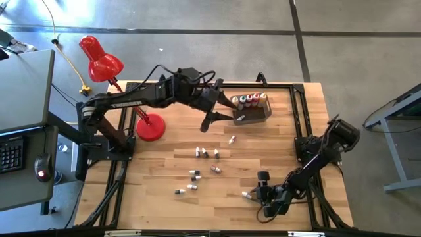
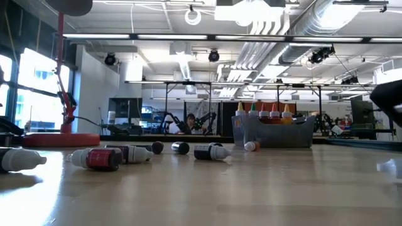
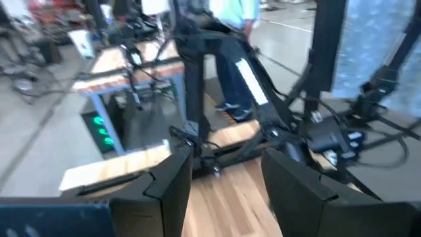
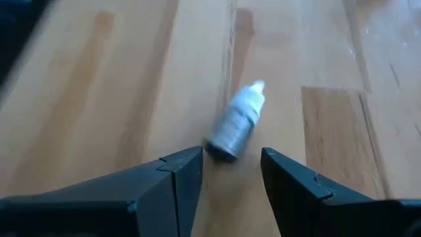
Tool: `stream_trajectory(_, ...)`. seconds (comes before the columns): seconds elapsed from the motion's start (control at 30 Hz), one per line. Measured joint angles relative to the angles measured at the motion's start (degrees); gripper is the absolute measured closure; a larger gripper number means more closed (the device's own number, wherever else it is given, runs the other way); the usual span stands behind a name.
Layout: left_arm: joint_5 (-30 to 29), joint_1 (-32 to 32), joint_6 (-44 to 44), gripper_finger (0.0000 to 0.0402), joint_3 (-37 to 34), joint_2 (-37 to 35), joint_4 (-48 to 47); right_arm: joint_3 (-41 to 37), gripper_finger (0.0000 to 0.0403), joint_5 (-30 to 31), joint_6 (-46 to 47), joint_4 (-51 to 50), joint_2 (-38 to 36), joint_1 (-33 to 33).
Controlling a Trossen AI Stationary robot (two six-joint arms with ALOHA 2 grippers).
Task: Pick & Place food coloring
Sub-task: Put the small black food coloring bottle into the bin
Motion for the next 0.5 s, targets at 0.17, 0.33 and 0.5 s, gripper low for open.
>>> stream_trajectory(0.17, -1.56, -1.14, 0.03, 0.0222, -0.03, -1.13, 0.66, 0.25, 0.0254, 4.3, 2.52, 0.9, 2.92, -0.39)
stream_trajectory(0.33, -2.93, -1.12, -1.33, 0.0222, 0.02, -2.71, 0.33, 0.05, 0.0254, 6.92, 6.47, 3.92, 3.37, -1.62)
stream_trajectory(0.5, -3.21, -1.11, -1.34, 0.0222, -0.02, -3.86, -0.41, 0.02, 0.0254, 6.32, 10.63, 6.16, 3.44, -2.33)
